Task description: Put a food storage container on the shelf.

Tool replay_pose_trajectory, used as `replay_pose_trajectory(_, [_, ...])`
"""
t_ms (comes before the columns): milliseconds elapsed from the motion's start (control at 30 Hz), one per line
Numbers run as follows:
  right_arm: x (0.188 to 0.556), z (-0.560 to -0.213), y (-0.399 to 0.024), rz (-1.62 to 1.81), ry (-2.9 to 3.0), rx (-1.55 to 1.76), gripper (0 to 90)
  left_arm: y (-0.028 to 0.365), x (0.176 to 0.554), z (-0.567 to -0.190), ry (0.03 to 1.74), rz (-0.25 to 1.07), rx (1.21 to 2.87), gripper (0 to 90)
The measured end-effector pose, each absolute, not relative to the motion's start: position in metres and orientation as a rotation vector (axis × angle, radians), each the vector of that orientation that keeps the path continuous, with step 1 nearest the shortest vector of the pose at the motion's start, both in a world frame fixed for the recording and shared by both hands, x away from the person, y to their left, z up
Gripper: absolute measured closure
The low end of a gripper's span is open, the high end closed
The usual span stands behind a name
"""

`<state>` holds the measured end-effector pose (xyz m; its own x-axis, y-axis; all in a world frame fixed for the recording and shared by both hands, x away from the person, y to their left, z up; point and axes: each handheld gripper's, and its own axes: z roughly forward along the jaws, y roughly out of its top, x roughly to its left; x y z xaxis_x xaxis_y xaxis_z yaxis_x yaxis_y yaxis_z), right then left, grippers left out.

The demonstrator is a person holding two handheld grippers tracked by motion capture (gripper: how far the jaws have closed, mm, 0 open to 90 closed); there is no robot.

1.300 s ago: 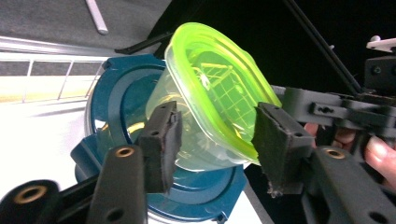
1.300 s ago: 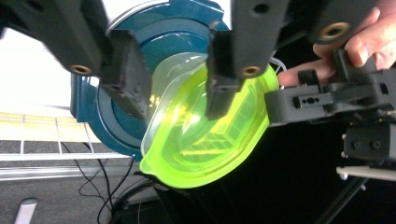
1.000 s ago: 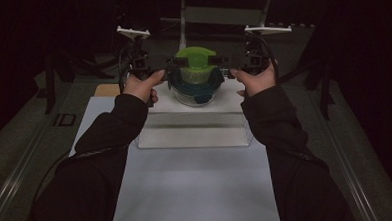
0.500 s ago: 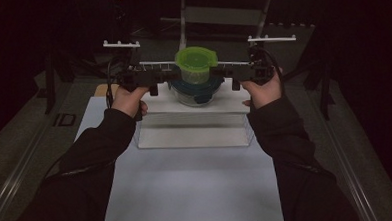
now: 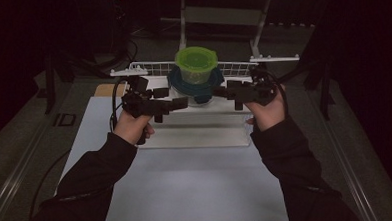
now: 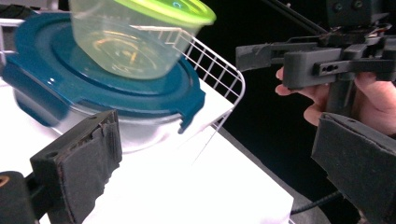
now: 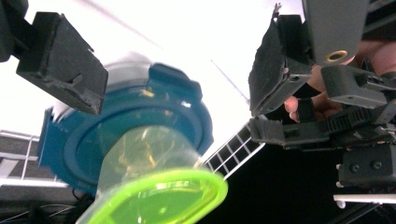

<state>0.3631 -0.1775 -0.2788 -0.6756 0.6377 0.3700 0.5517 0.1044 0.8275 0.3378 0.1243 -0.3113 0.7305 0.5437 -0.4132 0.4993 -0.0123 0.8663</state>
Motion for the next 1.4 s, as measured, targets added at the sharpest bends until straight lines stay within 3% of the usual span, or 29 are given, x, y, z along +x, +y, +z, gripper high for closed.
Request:
replay_pose_trajectory(633, [0.330, -0.360, -0.190, 1.655, 2.333, 1.160, 18.5, 0.102, 0.289, -0.367, 0.693, 0.074, 1.769, 1.5])
replay_pose_trajectory(1400, [0.319, -0.438, -0.194, 1.588, 2.435, 1.186, 18.7, 0.107, 0.276, -0.430, 0.712, 0.039, 1.833, 1.5])
